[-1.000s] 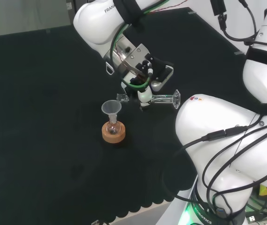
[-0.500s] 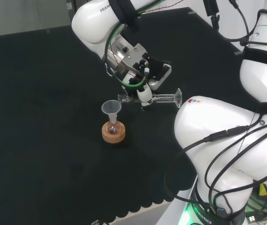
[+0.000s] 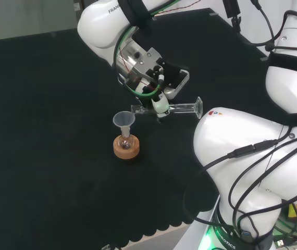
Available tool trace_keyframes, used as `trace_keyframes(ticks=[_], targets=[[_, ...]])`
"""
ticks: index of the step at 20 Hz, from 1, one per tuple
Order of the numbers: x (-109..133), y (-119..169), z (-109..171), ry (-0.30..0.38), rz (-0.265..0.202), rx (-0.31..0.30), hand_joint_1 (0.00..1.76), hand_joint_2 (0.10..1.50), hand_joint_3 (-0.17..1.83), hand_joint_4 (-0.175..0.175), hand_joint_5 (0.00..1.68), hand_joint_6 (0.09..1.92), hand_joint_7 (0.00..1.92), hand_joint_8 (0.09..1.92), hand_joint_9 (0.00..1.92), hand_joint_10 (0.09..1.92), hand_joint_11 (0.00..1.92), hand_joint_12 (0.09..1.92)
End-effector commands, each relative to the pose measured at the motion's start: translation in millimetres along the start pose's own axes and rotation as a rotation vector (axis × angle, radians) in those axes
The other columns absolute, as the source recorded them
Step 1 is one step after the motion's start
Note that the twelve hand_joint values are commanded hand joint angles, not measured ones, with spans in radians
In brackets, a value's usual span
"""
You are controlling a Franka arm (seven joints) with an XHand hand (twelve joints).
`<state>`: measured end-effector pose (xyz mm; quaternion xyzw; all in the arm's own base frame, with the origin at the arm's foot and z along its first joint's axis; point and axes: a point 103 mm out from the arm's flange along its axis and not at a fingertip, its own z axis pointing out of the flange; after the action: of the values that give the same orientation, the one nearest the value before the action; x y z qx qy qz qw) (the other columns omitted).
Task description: Pour the water from the graduated cylinder into the round-bottom flask.
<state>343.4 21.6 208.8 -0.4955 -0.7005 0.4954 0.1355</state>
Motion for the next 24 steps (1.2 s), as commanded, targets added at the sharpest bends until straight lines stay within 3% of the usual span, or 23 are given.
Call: trace_keyframes(ticks=[1,24], targets=[[3.4,-1.1,-2.4,-0.023,0.015,0.028,1.22,1.22,0.00,-0.175,0.77,1.31,0.80,1.30,1.29,0.28,1.18,0.79],[9.4,-3.8,-11.4,-0.055,0.051,0.077,1.22,1.22,0.00,-0.175,0.76,1.32,0.80,1.31,1.29,0.28,1.17,0.78]])
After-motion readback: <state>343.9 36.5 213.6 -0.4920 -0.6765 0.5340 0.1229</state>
